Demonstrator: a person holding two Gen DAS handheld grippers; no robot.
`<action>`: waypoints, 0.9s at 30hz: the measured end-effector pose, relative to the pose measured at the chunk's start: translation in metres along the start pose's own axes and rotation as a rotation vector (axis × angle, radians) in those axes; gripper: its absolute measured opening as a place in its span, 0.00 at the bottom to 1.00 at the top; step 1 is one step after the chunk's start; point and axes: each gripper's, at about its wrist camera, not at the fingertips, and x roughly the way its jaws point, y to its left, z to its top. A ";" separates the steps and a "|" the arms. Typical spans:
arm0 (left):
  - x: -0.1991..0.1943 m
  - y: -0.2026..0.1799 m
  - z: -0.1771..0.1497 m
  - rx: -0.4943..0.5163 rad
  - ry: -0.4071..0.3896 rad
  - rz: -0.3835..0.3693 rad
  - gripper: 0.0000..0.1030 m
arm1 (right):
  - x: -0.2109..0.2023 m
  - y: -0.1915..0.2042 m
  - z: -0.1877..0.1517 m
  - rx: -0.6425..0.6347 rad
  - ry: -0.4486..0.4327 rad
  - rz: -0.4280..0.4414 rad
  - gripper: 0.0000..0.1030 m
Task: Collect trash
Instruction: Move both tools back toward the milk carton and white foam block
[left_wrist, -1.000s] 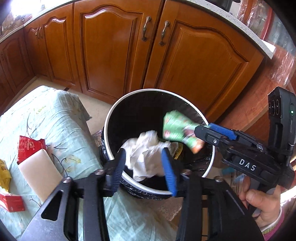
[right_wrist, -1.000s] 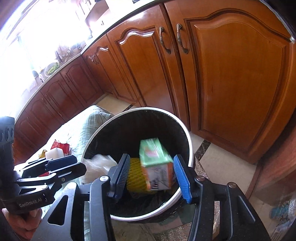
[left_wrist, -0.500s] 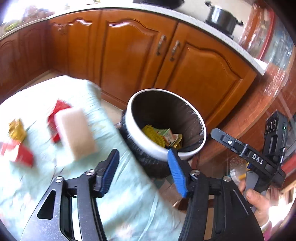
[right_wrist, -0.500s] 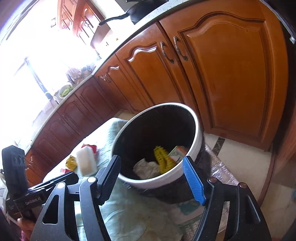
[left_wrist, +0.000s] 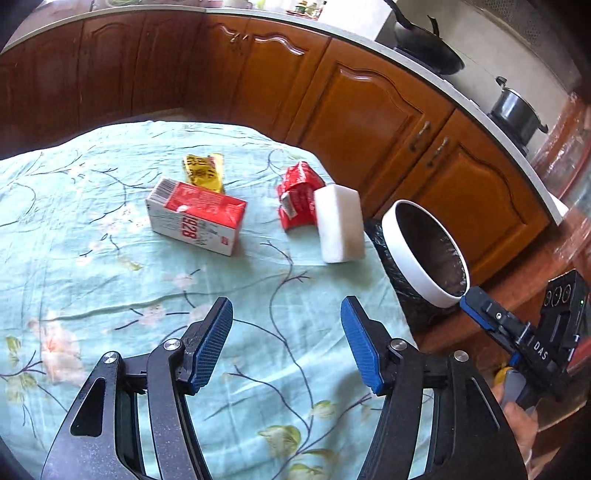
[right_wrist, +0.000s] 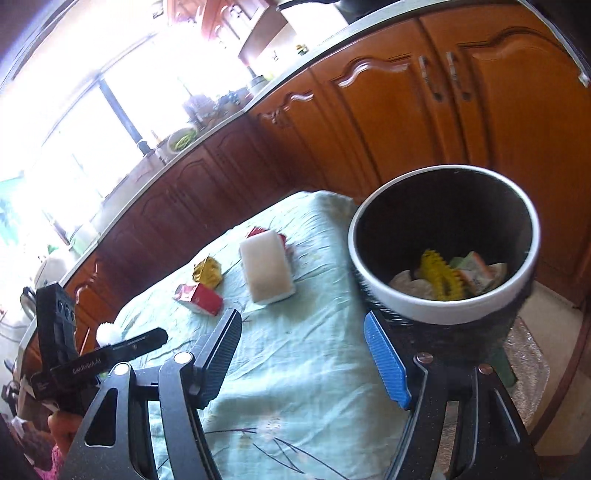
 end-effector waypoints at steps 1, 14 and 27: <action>0.001 0.007 0.001 -0.016 -0.002 0.005 0.62 | 0.006 0.005 -0.001 -0.014 0.011 0.001 0.70; 0.041 0.044 0.051 -0.169 0.049 0.016 0.75 | 0.078 0.033 0.024 -0.130 0.097 -0.007 0.72; 0.086 0.060 0.076 -0.310 0.113 0.069 0.75 | 0.136 0.040 0.026 -0.174 0.195 -0.008 0.71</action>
